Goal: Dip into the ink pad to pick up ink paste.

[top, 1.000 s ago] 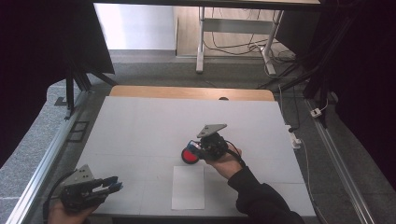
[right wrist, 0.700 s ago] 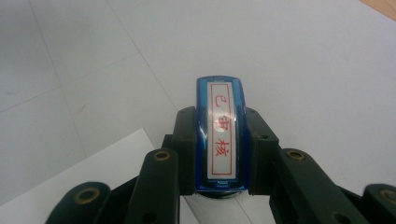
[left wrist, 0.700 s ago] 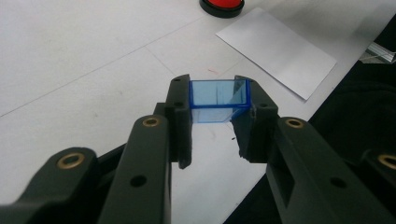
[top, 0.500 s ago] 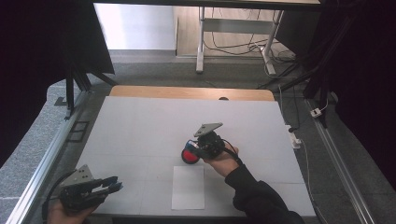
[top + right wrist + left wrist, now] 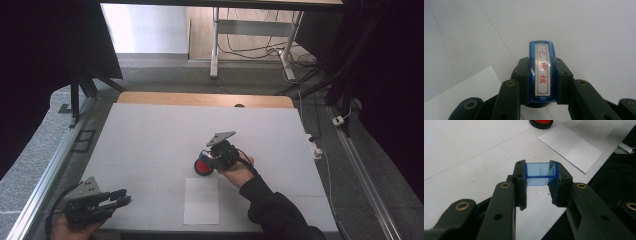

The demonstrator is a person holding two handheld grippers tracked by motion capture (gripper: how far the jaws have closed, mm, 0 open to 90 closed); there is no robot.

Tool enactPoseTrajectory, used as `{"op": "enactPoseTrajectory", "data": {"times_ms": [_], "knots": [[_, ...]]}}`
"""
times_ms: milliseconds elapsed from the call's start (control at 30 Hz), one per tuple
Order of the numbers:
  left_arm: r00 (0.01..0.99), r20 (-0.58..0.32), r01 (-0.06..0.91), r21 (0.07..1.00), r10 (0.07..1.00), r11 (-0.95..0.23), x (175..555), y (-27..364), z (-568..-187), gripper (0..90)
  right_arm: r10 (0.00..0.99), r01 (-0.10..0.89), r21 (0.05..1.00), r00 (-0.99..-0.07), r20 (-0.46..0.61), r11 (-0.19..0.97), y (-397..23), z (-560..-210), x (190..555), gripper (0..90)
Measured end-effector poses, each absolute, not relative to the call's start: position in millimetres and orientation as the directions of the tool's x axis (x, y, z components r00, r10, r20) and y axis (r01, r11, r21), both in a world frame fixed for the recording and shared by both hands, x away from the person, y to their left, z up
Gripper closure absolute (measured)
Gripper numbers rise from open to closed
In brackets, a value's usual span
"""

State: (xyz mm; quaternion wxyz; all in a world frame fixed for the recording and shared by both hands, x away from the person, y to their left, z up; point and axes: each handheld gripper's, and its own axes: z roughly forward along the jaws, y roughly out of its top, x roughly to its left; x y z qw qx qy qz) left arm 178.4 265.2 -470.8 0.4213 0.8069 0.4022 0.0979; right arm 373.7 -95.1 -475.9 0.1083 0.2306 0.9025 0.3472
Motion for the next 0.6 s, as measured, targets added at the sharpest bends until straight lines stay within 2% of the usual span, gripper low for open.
{"op": "enactPoseTrajectory", "data": {"times_ms": [600], "knots": [[0.658,-0.187,0.569,0.758,0.730,-0.318,178.4,265.3,-471.0,68.5,0.484,0.350,0.645,-0.874,-0.037,0.680,-86.4,-487.0,376.9,70.3]]}}
